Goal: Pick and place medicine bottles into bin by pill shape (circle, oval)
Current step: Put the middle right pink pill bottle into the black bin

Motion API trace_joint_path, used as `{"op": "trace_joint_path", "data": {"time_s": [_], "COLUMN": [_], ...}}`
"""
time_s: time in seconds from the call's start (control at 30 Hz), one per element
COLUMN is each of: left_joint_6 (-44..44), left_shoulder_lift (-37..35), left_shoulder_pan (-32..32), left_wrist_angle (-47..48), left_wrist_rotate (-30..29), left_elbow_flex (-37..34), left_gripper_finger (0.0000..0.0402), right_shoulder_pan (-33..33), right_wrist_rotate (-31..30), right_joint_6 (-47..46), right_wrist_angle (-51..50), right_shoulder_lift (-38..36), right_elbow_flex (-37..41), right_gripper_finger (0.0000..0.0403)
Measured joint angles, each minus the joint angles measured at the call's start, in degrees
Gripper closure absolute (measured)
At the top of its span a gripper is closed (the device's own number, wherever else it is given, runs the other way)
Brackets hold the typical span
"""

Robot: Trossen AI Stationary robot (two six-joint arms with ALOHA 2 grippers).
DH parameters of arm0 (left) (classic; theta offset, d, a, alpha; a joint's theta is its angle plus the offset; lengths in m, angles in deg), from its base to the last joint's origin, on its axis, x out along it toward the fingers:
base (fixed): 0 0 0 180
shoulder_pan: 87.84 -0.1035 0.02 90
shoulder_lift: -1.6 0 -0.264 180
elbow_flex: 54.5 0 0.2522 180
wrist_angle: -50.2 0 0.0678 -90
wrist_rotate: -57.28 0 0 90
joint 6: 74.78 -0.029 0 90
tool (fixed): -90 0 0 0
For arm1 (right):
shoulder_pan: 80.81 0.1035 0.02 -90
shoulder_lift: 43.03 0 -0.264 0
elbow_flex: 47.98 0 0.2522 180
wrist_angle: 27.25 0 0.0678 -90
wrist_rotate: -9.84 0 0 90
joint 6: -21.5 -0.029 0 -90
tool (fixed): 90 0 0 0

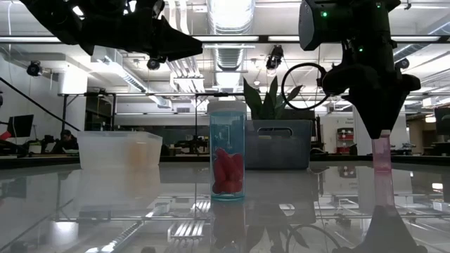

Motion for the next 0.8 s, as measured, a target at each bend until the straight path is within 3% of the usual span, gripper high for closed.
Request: {"op": "trace_joint_path", "data": {"time_s": [0.2, 0.43, 0.63, 0.8], "left_joint_6": [0.0, -0.1, -0.1, -0.1], "left_shoulder_lift": [0.0, 0.0, 0.0, -0.1], "left_shoulder_pan": [0.0, 0.0, 0.0, 0.0], "left_wrist_angle": [0.0, 0.0, 0.0, 0.0], "left_wrist_rotate": [0.0, 0.0, 0.0, 0.0], "left_elbow_flex": [0.0, 0.0, 0.0, 0.0], "left_gripper_finger": [0.0130, 0.0130, 0.0130, 0.0130], "right_shoulder_pan": [0.0, 0.0, 0.0, -0.1], "right_wrist_rotate": [0.0, 3.2, 3.0, 0.7], "right_joint_6": [0.1, 0.5, 2.7, 4.8], "right_wrist_angle": [-0.1, -2.6, -14.3, -15.4], "right_shoulder_lift": [0.0, -1.2, -1.5, -1.0], "right_elbow_flex": [0.0, -1.3, -10.3, -18.6], "right_gripper_finger": [0.0302, 0.0280, 0.0287, 0.0291]}}
